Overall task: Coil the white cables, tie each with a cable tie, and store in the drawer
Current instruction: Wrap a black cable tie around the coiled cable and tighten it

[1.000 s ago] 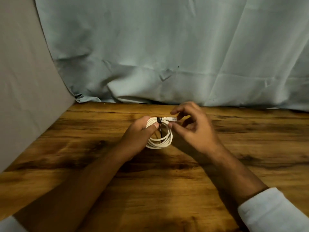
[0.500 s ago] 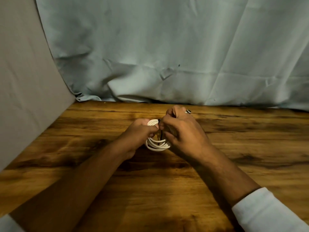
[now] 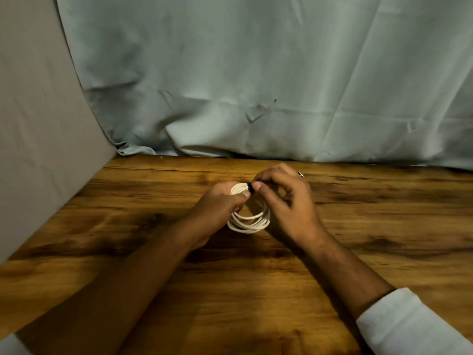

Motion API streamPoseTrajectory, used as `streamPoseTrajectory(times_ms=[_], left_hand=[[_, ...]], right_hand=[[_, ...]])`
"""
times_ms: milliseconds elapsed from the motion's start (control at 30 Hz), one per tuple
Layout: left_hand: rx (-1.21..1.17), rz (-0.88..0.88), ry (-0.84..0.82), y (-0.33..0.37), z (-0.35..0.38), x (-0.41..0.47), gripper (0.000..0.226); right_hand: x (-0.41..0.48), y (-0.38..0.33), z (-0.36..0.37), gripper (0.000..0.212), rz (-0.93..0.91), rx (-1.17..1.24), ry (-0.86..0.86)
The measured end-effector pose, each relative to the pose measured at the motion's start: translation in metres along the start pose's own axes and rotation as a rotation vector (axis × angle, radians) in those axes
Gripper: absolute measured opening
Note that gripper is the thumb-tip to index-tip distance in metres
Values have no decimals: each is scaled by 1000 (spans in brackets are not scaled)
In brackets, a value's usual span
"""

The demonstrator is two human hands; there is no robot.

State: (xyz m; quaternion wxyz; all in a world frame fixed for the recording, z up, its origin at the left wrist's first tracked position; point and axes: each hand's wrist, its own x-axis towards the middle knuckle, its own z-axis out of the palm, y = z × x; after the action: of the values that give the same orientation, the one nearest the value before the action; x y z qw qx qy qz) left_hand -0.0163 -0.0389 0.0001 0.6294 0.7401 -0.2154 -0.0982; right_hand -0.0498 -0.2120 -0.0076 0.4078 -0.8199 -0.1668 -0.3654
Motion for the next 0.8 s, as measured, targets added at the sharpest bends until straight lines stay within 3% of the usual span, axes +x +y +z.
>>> streamPoseTrajectory(times_ms=[200, 367, 633, 800], left_hand=[[388, 359, 134, -10, 9, 0, 12], [619, 538, 209, -17, 7, 0, 23], [483, 464, 251, -20, -3, 5, 22], [445, 454, 278, -22, -3, 4, 20]], right_hand=[[0, 5, 13, 15, 421, 513, 91], [4, -8, 12, 18, 646, 752, 68], [10, -27, -9, 10, 435, 695, 118], [11, -29, -15, 6, 509, 720, 42]])
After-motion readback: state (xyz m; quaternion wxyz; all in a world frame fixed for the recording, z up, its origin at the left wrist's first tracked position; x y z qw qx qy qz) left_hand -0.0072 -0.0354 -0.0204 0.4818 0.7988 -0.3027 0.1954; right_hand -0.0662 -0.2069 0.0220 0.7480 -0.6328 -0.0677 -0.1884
